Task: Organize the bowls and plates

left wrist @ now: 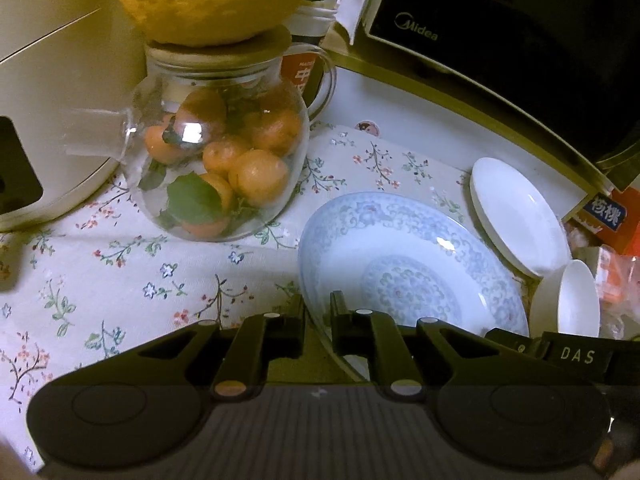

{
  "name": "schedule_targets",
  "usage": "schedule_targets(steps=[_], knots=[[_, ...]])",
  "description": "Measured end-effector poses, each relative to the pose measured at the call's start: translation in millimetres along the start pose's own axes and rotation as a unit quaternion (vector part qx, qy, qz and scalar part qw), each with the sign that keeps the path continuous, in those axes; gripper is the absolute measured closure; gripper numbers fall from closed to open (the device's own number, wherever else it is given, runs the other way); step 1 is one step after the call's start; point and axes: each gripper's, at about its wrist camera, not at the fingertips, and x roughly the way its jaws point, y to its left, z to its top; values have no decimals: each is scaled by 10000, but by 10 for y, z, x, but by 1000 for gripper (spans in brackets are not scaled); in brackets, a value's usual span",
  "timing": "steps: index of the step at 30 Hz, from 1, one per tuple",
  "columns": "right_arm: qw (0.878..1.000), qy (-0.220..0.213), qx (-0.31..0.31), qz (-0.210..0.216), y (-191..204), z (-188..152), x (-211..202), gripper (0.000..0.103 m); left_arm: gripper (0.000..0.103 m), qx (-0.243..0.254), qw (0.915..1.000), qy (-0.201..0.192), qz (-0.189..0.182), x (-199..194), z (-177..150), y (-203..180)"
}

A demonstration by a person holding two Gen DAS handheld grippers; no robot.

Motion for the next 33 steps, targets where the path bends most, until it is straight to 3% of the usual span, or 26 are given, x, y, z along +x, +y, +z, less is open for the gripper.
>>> schedule_targets(steps=[13, 33], knots=[[9997, -71, -213, 117, 78, -122, -379, 88, 92, -95, 9998, -110, -147, -500, -144, 46], [9978, -324, -460, 353, 39, -586, -1143, 88, 92, -123, 9986, -393, -343, -1240, -493, 68]])
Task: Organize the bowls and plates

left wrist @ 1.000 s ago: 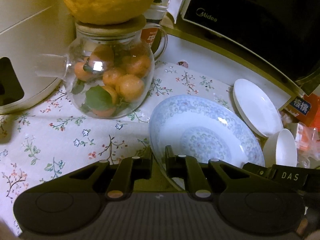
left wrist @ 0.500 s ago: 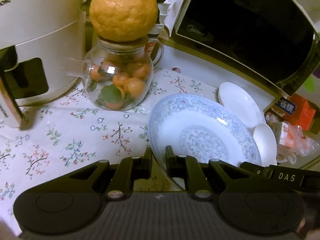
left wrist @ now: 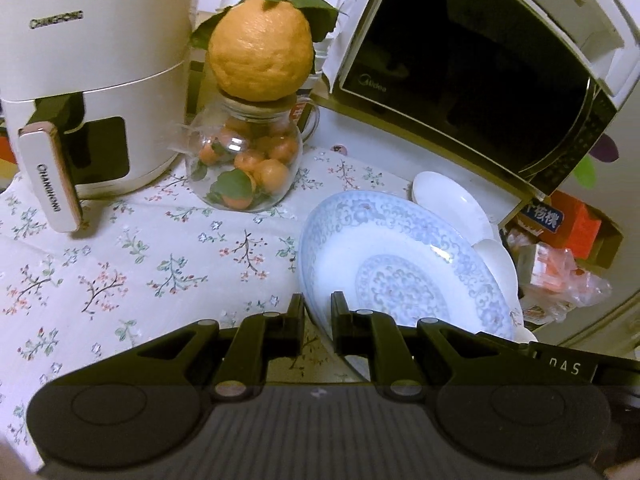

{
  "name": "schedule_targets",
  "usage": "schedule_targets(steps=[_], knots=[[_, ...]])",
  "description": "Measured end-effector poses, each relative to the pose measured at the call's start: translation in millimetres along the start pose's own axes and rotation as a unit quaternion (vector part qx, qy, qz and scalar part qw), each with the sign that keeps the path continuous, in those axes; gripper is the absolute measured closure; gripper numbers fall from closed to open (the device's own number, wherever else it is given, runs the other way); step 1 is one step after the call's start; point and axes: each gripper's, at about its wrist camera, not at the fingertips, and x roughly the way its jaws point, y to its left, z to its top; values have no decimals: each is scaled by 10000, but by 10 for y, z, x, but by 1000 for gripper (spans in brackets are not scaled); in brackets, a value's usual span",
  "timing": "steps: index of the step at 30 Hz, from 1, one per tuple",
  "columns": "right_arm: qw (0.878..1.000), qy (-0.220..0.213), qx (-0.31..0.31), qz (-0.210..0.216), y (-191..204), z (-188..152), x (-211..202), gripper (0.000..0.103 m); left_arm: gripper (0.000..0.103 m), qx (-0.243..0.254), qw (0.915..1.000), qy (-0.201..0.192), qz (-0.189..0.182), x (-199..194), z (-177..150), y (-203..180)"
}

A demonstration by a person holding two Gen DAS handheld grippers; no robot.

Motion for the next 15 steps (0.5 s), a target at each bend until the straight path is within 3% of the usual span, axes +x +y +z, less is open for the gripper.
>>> schedule_targets(steps=[15], knots=[[9987, 112, -420, 269, 223, -346, -250, 87, 92, -95, 9995, -64, 302, -444, -370, 247]])
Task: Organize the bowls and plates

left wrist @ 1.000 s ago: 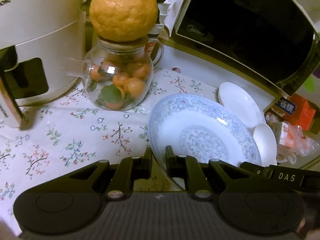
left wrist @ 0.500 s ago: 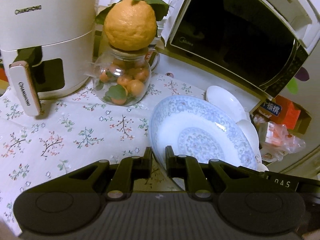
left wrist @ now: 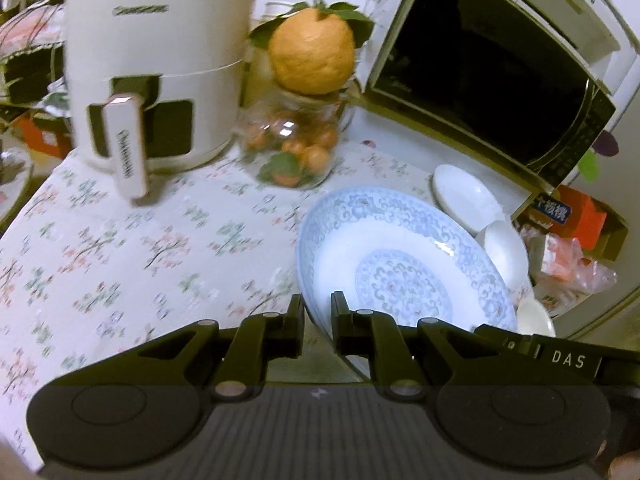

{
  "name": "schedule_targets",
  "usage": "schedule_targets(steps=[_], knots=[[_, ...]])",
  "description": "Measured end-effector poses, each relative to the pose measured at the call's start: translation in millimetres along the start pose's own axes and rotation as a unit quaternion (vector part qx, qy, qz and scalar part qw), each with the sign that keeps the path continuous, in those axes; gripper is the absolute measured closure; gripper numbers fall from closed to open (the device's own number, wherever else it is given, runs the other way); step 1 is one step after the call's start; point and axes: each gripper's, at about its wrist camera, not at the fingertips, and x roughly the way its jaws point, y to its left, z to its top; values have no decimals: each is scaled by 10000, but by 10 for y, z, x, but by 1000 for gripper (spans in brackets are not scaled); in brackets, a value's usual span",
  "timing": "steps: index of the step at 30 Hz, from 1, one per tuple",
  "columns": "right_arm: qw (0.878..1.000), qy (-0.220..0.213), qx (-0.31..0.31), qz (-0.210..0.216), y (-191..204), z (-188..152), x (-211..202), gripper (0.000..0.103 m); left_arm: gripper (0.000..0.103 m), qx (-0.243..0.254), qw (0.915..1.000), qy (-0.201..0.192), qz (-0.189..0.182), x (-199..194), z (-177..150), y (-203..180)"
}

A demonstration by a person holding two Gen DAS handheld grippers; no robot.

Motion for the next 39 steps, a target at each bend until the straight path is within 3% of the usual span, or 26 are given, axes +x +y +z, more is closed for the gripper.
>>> schedule_targets(steps=[17, 39], knots=[[9966, 535, -625, 102, 352, -791, -29, 86, 92, -34, 9989, 307, 357, -288, -632, 412], [9930, 880, -783, -90, 351, -1118, 38, 85, 92, 264, 9965, 568, 561, -201, -871, 414]])
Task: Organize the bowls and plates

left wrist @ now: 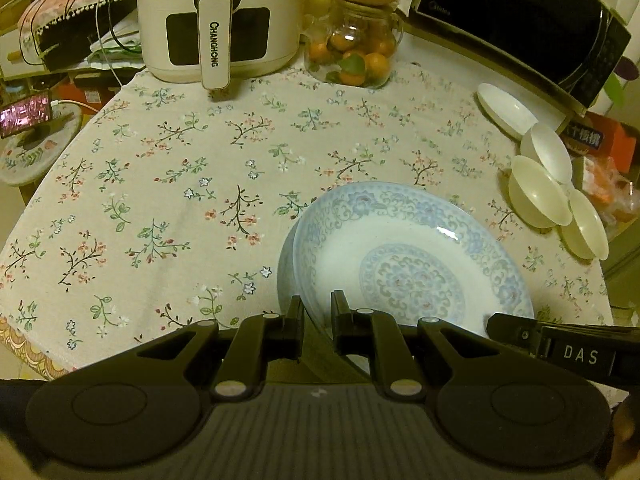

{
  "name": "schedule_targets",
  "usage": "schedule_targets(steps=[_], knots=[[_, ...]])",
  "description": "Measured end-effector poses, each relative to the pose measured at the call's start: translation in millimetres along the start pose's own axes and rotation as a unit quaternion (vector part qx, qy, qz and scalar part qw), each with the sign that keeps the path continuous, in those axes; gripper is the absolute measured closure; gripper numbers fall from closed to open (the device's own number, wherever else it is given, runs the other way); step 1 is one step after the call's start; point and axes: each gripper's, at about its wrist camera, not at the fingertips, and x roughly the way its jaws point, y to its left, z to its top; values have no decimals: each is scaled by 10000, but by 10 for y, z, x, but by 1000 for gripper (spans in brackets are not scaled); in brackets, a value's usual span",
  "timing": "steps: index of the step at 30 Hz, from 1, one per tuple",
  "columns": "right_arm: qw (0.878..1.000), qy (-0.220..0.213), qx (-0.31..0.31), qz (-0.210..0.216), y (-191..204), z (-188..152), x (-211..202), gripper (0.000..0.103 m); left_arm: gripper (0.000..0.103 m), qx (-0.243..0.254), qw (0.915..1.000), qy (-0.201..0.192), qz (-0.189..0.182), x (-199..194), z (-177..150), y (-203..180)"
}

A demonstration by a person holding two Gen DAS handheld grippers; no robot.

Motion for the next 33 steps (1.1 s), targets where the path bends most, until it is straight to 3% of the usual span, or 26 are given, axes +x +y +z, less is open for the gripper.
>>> schedule_targets(steps=[14, 33], knots=[[9999, 136, -6, -52, 37, -17, 71, 85, 92, 53, 9998, 103, 147, 43, 8, 1], [9995, 182, -116, -235, 79, -17, 130, 83, 92, 235, 9990, -39, 390, 86, -23, -67]])
